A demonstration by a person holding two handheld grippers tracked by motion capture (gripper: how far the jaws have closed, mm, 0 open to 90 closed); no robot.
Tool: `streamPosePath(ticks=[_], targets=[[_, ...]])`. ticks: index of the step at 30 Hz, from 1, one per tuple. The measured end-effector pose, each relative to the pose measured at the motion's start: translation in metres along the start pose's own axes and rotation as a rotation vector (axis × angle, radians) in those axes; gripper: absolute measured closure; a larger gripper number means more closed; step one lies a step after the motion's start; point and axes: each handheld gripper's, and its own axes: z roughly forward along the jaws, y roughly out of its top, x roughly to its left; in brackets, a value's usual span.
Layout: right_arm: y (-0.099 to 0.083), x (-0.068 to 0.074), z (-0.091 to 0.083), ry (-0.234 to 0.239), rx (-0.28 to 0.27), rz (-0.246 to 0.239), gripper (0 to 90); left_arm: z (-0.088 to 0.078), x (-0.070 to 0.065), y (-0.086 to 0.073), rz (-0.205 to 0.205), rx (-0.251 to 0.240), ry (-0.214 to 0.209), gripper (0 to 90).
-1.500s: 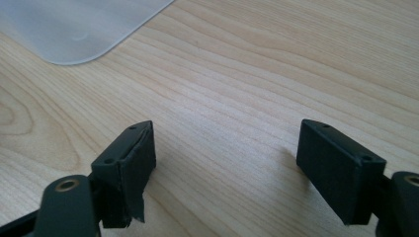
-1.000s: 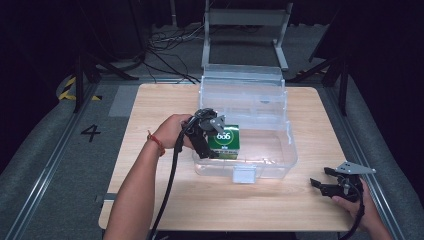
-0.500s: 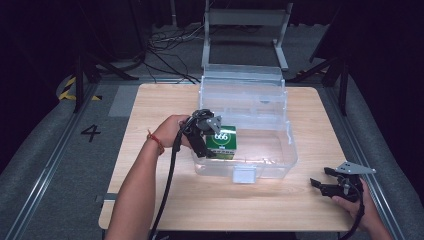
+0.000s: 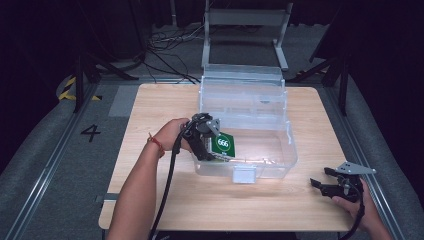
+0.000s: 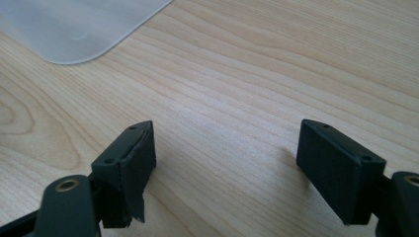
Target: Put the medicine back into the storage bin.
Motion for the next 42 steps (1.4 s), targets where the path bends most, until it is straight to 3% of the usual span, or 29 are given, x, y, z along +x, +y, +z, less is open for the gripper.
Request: streamPosePath(ticks=[6, 9, 13, 16, 21, 22, 23, 25, 30, 33, 36, 37, 40, 42], targets=[[0.000, 0.000, 0.000, 0.000, 0.000, 0.000, 23.3, 0.005, 0.001, -0.007, -0.049, 0.013, -0.017, 13.1], [0.000, 0.000, 0.000, 0.000, 0.000, 0.000, 23.3, 0.005, 0.000, -0.008, -0.065, 0.049, -0.022, 12.5], [0.000, 0.000, 0.000, 0.000, 0.000, 0.000, 23.3, 0.000, -0.002, -0.007, -0.063, 0.109, 0.013, 12.5], [0.000, 0.000, 0.000, 0.000, 0.000, 0.000, 23.3, -0.004, -0.004, -0.006, -0.065, 0.120, 0.031, 12.3], [0.000, 0.000, 0.000, 0.000, 0.000, 0.000, 23.3, -0.025, -0.006, -0.010, -0.078, 0.008, 0.073, 13.4], [0.000, 0.000, 0.000, 0.000, 0.000, 0.000, 23.3, -0.032, -0.008, -0.011, -0.097, -0.035, 0.098, 13.3], [0.000, 0.000, 0.000, 0.000, 0.000, 0.000, 23.3, -0.032, -0.008, -0.011, -0.097, -0.035, 0.098, 13.4], [0.000, 0.000, 0.000, 0.000, 0.000, 0.000, 23.3, -0.044, -0.010, -0.014, -0.107, -0.109, 0.105, 14.6], [0.000, 0.000, 0.000, 0.000, 0.000, 0.000, 23.3, -0.045, -0.015, -0.008, -0.095, -0.134, 0.122, 15.0], [0.000, 0.000, 0.000, 0.000, 0.000, -0.001, 23.3, -0.037, -0.018, 0.000, -0.095, -0.202, 0.137, 15.6], [0.000, 0.000, 0.000, 0.000, 0.000, -0.001, 23.3, -0.025, -0.016, 0.003, -0.104, -0.151, 0.161, 16.8], [0.000, 0.000, 0.000, 0.000, 0.000, -0.001, 23.3, -0.021, -0.015, 0.003, -0.104, -0.117, 0.163, 16.9], [0.000, 0.000, 0.000, 0.000, 0.000, -0.002, 23.3, -0.014, -0.014, 0.000, -0.105, -0.077, 0.157, 19.2], [0.000, 0.000, 0.000, 0.000, 0.000, -0.001, 23.3, -0.008, -0.013, -0.004, -0.100, -0.005, 0.168, 22.8]])
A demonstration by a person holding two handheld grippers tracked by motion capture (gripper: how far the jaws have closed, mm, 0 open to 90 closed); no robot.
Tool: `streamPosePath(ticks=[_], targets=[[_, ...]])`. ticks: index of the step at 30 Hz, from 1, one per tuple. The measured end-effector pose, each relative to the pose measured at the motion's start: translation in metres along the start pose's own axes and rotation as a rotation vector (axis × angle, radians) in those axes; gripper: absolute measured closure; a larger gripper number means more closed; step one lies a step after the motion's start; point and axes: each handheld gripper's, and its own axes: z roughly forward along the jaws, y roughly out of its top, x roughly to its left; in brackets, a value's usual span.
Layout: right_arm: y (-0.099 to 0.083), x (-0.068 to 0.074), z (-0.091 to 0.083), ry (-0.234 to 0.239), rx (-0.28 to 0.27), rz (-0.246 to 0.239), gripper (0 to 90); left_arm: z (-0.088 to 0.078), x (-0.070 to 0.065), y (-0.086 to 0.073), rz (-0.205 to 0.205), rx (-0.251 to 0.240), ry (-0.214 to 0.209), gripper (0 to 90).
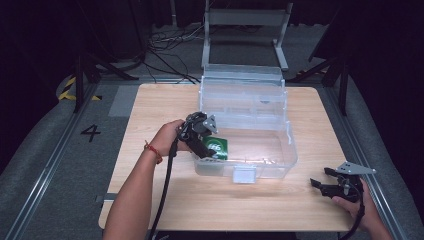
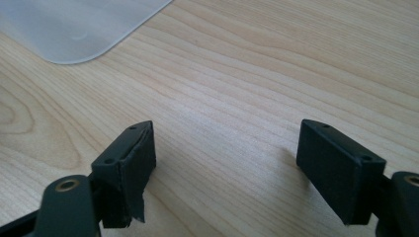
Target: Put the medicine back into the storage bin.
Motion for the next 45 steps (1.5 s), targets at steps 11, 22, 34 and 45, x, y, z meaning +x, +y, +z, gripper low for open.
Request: streamPosePath(ticks=[11, 22, 34, 45], targets=[[0.000, 0.000, 0.000, 0.001, 0.000, -0.001, 23.3, -0.004, -0.003, -0.005, -0.019, -0.057, -0.023, 18.0], [0.005, -0.005, -0.003, 0.015, -0.018, 0.025, 26.2, -0.021, -0.013, -0.022, -0.133, -0.169, -0.047, 16.5], [0.066, -0.011, -0.036, 0.008, -0.134, -0.039, 33.5, -0.024, -0.053, -0.026, -0.080, -0.267, -0.099, 20.5], [0.162, -0.001, -0.029, 0.075, -0.217, -0.177, 38.9, -0.002, -0.067, -0.027, -0.088, -0.207, -0.056, 45.4]])
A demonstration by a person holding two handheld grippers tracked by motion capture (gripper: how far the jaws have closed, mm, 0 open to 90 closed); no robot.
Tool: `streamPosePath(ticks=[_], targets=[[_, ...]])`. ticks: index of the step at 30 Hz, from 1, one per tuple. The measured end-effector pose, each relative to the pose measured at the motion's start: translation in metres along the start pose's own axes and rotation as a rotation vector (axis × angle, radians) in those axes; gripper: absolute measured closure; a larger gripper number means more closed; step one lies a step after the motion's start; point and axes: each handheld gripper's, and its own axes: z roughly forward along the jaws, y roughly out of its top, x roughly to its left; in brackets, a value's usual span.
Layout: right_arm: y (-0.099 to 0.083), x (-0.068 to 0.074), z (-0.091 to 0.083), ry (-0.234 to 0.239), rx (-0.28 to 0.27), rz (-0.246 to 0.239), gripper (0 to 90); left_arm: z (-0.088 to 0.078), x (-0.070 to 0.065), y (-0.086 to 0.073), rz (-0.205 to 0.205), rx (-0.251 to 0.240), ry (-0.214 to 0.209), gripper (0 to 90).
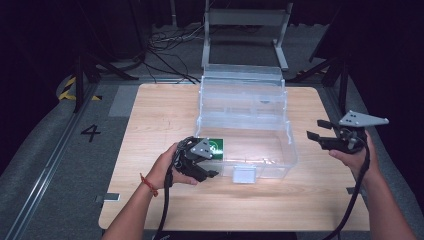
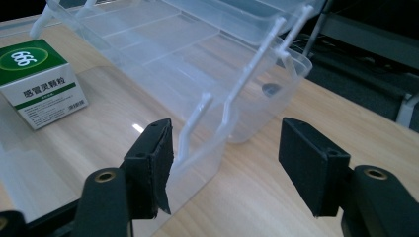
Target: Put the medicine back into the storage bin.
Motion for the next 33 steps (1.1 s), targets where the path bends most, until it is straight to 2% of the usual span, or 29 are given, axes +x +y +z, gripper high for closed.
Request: streamPosePath(ticks=[2, 4, 6, 8, 12, 15, 22, 25, 29, 33], targets=[[0.012, -0.001, 0.010, 0.007, 0.008, -0.013, 39.5, 0.003, 0.004, -0.002, -0.008, -0.002, -0.026, 46.4], [0.023, -0.002, 0.020, 0.020, 0.007, -0.019, 40.1, 0.006, 0.005, -0.002, -0.008, 0.004, -0.030, 49.8], [0.031, -0.003, 0.027, 0.018, 0.006, -0.031, 40.2, 0.009, 0.005, -0.002, -0.001, 0.017, -0.011, 56.8], [0.041, -0.004, 0.035, 0.029, 0.000, -0.027, 40.2, 0.014, 0.007, -0.001, 0.001, 0.050, -0.015, 60.7], [0.054, -0.006, 0.046, 0.040, 0.010, -0.037, 40.1, 0.015, 0.010, -0.004, 0.006, 0.040, -0.037, 73.0], [0.066, -0.006, 0.056, 0.043, 0.031, -0.048, 40.2, 0.014, 0.013, -0.007, 0.009, 0.032, -0.023, 77.8], [0.087, 0.003, 0.074, 0.071, 0.031, -0.095, 40.6, 0.013, 0.014, -0.007, 0.039, 0.038, -0.039, 80.5], [0.095, 0.008, 0.084, 0.083, 0.038, -0.132, 40.6, 0.011, 0.014, -0.010, 0.039, 0.038, -0.049, 80.7], [0.105, 0.007, 0.099, 0.110, 0.061, -0.139, 41.0, 0.008, 0.016, -0.014, 0.047, 0.036, -0.063, 80.7], [0.113, 0.007, 0.114, 0.131, 0.083, -0.143, 41.2, 0.006, 0.017, -0.017, 0.037, 0.029, -0.062, 80.4]])
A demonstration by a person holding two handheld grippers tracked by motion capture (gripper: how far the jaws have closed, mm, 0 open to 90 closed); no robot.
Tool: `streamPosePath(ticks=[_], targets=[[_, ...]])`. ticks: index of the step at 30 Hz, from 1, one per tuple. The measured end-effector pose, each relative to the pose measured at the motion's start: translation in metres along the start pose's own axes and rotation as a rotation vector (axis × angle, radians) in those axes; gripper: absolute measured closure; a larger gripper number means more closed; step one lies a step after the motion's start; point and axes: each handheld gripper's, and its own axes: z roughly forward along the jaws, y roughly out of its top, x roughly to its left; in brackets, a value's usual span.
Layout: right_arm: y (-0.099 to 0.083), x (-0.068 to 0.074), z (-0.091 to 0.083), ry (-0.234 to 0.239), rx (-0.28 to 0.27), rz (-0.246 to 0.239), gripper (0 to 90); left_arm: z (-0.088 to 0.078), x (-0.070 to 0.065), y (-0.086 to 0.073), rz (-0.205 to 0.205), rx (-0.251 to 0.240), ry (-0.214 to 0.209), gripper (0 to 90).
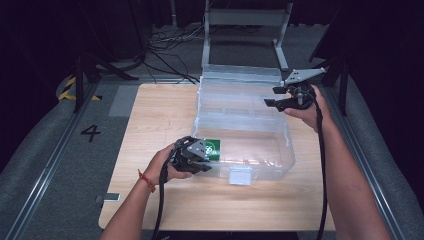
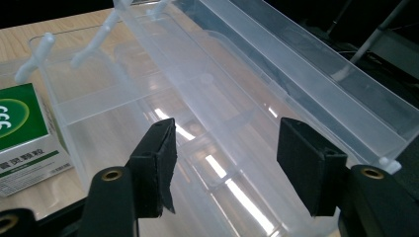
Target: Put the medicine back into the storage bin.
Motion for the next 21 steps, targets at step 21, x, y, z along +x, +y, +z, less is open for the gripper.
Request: streamPosePath(ticks=[21], targets=[[0.001, -0.018, 0.040, 0.038, 0.181, -0.057, 52.0, 0.002, -0.003, -0.002, -0.022, -0.029, 0.000, 79.8]])
